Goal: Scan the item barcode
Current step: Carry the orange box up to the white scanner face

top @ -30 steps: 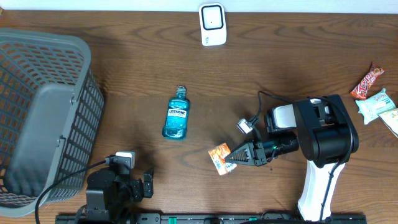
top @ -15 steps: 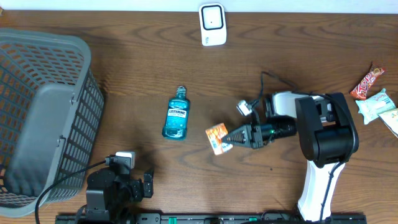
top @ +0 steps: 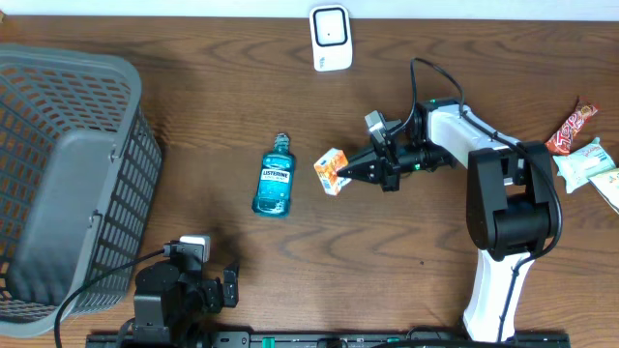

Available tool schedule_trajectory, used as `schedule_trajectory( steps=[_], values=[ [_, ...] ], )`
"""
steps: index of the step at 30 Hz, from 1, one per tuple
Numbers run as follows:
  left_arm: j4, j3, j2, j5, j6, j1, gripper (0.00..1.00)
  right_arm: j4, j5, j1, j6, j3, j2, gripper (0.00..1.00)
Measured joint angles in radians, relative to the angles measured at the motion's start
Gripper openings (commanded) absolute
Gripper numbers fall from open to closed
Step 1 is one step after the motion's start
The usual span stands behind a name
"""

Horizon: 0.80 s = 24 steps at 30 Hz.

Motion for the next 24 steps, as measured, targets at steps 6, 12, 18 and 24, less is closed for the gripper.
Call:
schedule_trajectory(
  steps=[6,12,18,24],
  values=[
    [0.000,0.000,0.000,0.000,0.000,0.000,1.00,0.512,0.165,0.002,0.342,0.067,0.000,0.01],
    [0.000,0.000,0.000,0.000,0.000,0.000,1.00,0.886,0.682,0.042,0.937,0.124,0.000,0.01],
    [0.000,0.000,0.000,0.000,0.000,0.000,1.00,1.022,1.026,0.117,1.081,0.177,0.000,0.01],
    [0.000,0.000,0.000,0.000,0.000,0.000,1.00,1.228,1.360,0.192,1.075,0.190,0.000,0.01]
  ],
)
